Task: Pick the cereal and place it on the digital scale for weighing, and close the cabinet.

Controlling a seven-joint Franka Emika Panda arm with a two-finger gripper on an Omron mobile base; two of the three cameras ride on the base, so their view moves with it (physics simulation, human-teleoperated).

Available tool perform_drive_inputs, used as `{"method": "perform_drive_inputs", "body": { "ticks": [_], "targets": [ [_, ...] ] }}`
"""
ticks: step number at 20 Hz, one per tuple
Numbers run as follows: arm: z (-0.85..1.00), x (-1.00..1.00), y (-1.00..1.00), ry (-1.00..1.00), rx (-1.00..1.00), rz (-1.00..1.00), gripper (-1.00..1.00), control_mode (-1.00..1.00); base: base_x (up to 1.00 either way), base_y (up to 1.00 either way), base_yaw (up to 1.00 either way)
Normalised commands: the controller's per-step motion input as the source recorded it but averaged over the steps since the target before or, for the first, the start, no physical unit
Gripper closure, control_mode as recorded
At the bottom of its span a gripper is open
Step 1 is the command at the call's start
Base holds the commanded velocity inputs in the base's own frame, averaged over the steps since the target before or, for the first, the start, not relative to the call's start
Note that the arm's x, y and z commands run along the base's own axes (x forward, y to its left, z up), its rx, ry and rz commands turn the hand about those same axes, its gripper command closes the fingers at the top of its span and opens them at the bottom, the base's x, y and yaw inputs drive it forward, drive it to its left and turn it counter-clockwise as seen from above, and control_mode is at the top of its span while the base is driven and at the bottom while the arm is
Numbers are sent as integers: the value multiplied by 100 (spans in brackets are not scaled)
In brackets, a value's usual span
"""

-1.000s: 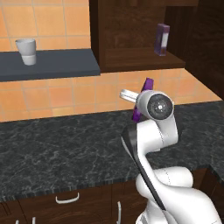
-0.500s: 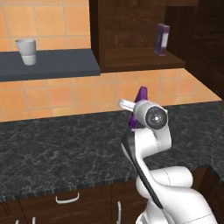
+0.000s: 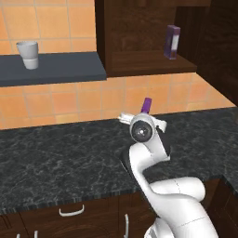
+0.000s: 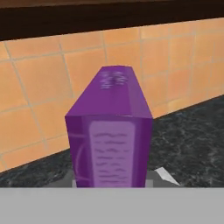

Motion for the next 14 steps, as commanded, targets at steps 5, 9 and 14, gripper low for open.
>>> {"method": "perform_drive_inputs", "body": {
  "ticks": [5, 9, 14],
  "targets": [
    [-26, 26, -13, 9, -12, -16, 100, -100, 0, 0, 0],
    [-19, 10, -47, 16, 0, -3, 100, -100, 0, 0, 0],
    [-23, 5, -33, 15, -1, -5, 100, -100, 0, 0, 0]
  ]
}}
